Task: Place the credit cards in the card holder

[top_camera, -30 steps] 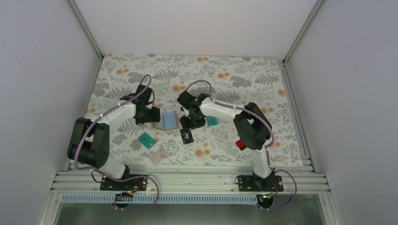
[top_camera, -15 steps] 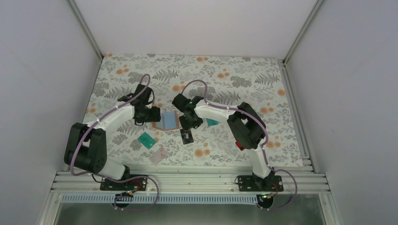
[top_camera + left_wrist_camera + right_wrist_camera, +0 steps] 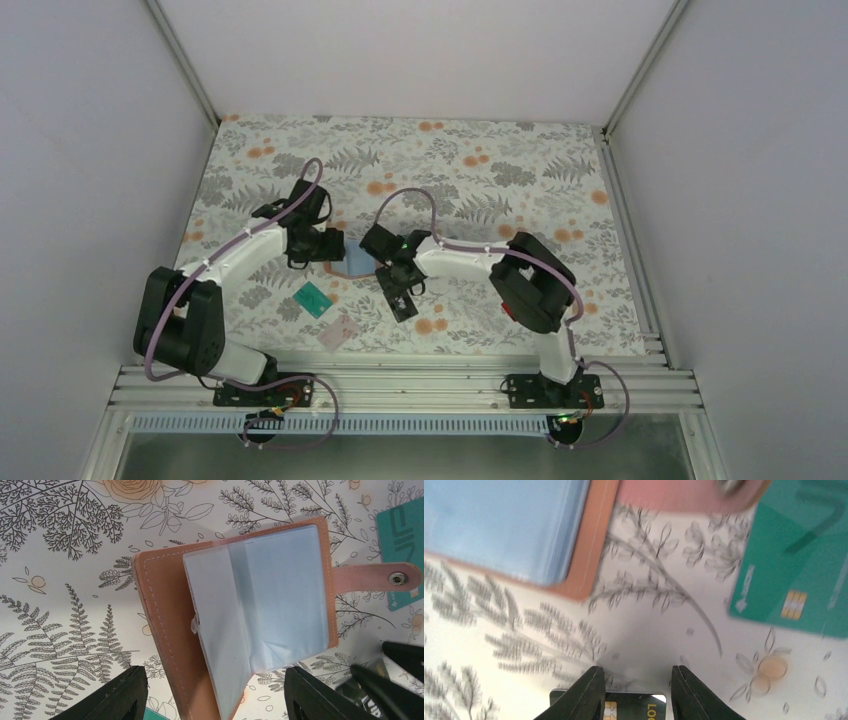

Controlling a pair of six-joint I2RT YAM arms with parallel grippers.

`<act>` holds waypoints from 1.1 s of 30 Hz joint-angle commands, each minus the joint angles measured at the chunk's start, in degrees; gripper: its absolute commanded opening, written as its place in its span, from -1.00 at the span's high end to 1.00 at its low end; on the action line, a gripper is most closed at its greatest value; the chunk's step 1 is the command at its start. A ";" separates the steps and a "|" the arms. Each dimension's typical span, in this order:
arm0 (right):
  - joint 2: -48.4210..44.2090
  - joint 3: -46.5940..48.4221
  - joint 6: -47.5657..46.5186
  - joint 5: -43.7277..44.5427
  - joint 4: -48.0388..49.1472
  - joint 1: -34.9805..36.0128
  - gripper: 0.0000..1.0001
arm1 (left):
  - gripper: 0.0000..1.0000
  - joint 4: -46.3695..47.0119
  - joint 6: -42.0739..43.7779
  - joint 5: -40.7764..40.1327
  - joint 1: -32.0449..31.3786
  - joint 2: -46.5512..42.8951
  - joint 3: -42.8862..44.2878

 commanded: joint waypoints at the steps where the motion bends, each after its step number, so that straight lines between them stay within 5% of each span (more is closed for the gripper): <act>1: 1.32 -9.91 -0.56 -1.80 -6.02 3.03 0.31 | -0.37 -0.92 -1.19 -0.32 -0.62 -2.09 1.33; 18: -7.42 -20.34 6.23 -9.84 -5.96 7.59 0.35 | -0.37 -3.44 -5.45 1.80 -9.94 -5.20 1.90; 33: -15.09 -27.64 10.47 -13.27 -5.44 9.04 0.37 | -0.37 -5.61 -6.84 1.85 -11.85 -3.18 7.73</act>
